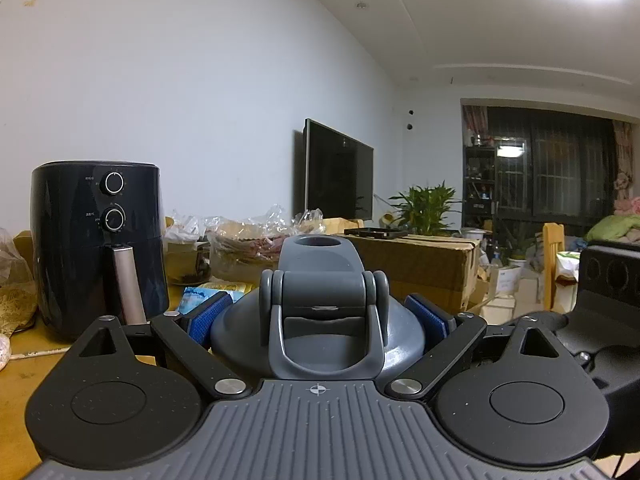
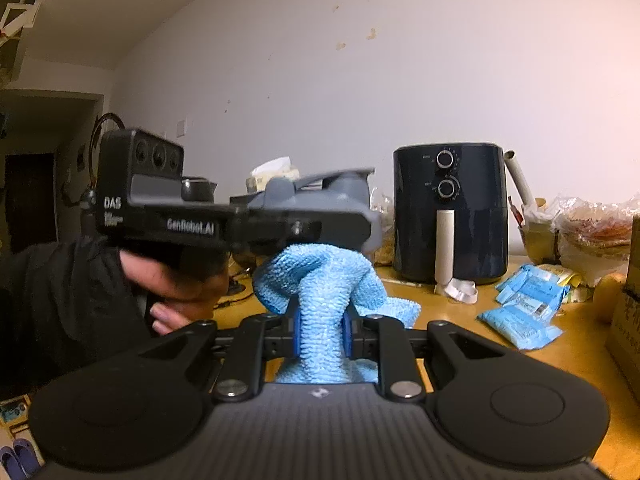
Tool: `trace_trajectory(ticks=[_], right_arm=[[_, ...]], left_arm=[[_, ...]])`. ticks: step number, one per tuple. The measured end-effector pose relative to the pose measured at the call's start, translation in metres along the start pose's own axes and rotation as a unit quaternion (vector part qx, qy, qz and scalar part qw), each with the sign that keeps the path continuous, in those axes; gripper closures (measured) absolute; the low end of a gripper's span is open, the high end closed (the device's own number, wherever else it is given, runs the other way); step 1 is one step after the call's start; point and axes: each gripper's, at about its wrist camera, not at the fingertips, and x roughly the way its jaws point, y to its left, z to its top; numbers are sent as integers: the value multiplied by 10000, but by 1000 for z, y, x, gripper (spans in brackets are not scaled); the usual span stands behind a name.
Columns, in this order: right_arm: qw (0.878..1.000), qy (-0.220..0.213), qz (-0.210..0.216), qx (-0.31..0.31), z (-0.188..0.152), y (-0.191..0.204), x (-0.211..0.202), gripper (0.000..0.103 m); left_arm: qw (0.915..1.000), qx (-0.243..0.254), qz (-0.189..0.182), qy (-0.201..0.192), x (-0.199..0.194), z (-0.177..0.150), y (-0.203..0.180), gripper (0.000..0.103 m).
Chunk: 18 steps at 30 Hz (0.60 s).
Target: Clean container
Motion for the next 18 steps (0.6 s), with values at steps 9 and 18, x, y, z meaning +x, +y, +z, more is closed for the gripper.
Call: trace_trajectory(ticks=[9,18], right_arm=[[9999,-83,-20,-102,6,2,-2,86],[9999,36,7,-127,6,0,1,85]], left_arm=[[10000,-2,6,6,1,0,0,9],[10000,17,20,11,0,-1,-3,9]])
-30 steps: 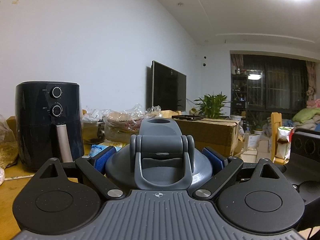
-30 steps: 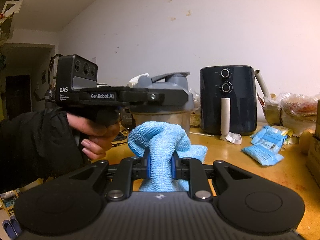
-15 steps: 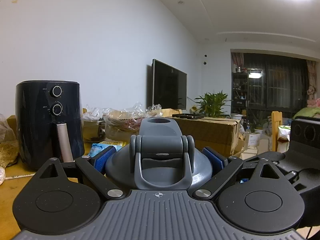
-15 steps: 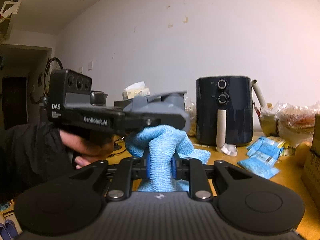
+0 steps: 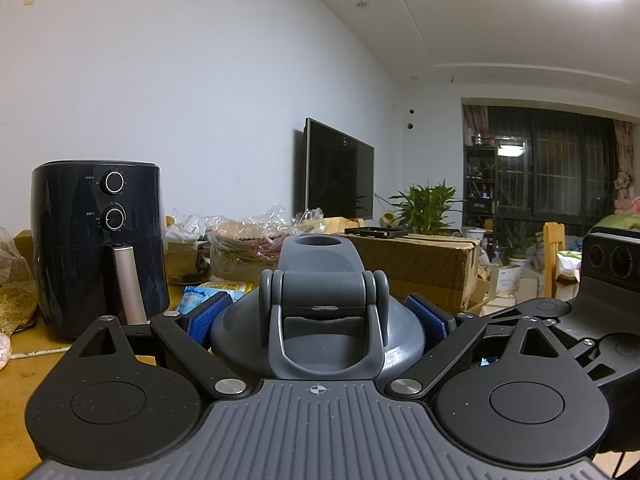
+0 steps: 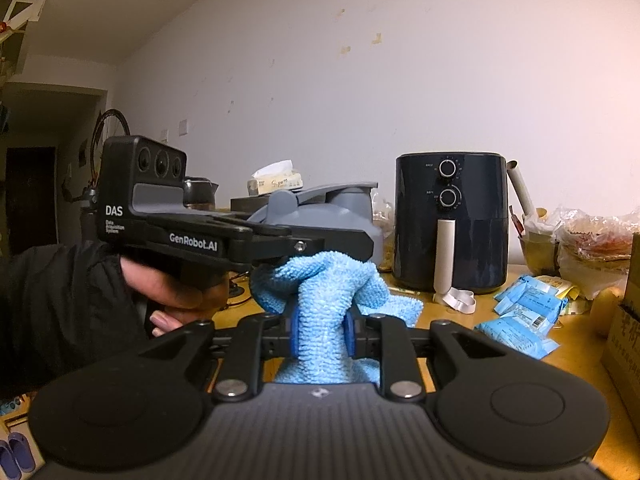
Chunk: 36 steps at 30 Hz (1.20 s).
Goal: Clean container
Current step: 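Wipe the cloth down the printed bottle wall with the right gripper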
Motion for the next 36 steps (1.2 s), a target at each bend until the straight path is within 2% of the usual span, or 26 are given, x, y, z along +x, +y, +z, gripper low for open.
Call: trace_trajectory(ticks=[25,36], right_arm=[[9979,649,85,3,-25,-6,15,86],[9933,1141,122,-137,-41,-6,28,86]], left_arm=[[10000,1,19,48,0,2,-1,8],[10000,1,20,48,0,1,-1,8]])
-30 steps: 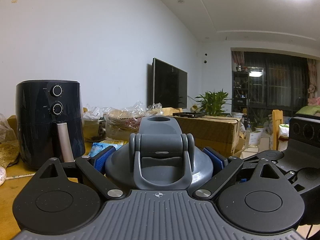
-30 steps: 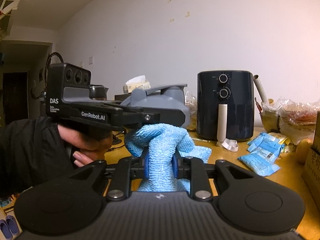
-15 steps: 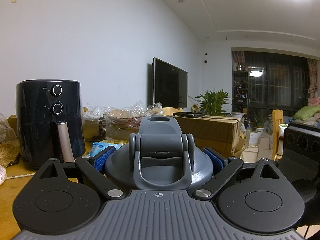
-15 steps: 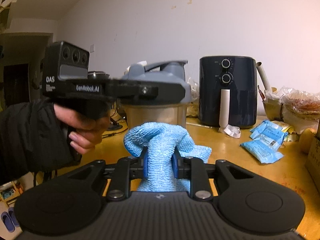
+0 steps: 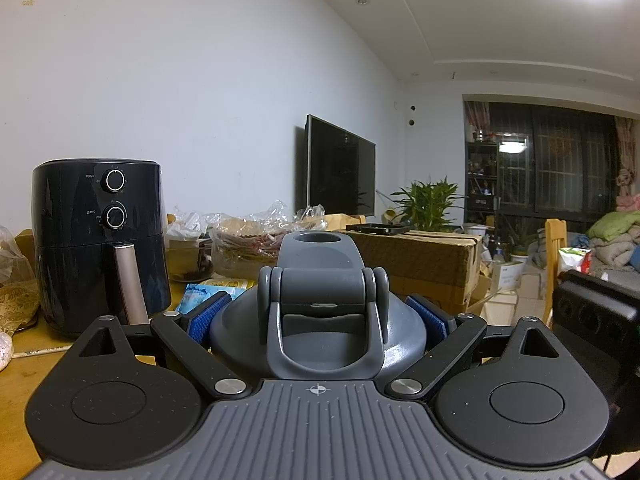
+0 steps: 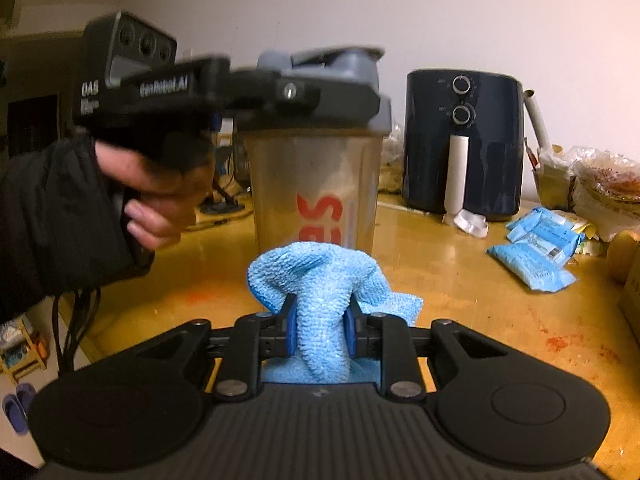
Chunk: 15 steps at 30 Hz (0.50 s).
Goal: Clean container
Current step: 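Wipe the cloth down the printed bottle wall with the right gripper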
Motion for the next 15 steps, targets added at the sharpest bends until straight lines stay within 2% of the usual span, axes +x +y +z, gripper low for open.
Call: trace_trajectory(ticks=[7,15], right_arm=[[9993,353,5,-94,-7,1,12,86],[9989,453,31,-105,-10,0,16,88]], left_arm=[[10000,2,-1,0,0,0,0,8],[10000,2,-1,0,0,-1,1,8]])
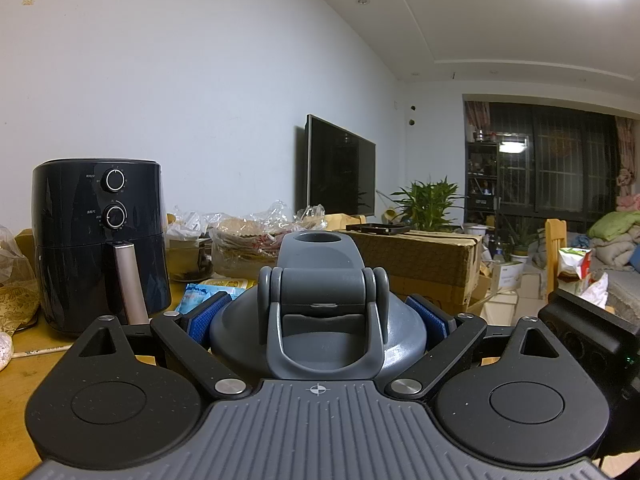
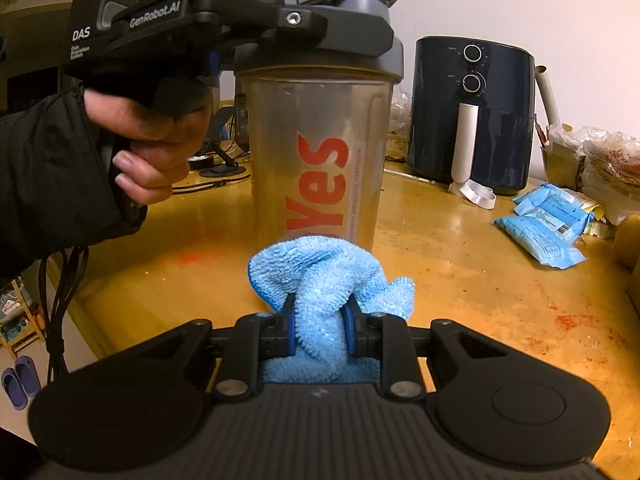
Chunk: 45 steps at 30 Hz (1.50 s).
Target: Clean container
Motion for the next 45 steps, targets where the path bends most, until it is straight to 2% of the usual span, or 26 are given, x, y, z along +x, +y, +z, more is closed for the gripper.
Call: trace_trajectory(ticks=[10,22,45], right_arm=[[9997,-132,74,205,-1,-5,-3,93],[9978,-540,85,371,9,-6,-18,93],[9833,-1755,44,472,33,-4,-54,93]], left_arm=[[10000,-1,0,5,0,-1,0,8],[10000,-2,2,13,0,-1,-1,8],[10000,48,59,46,-1,-3,-3,8]])
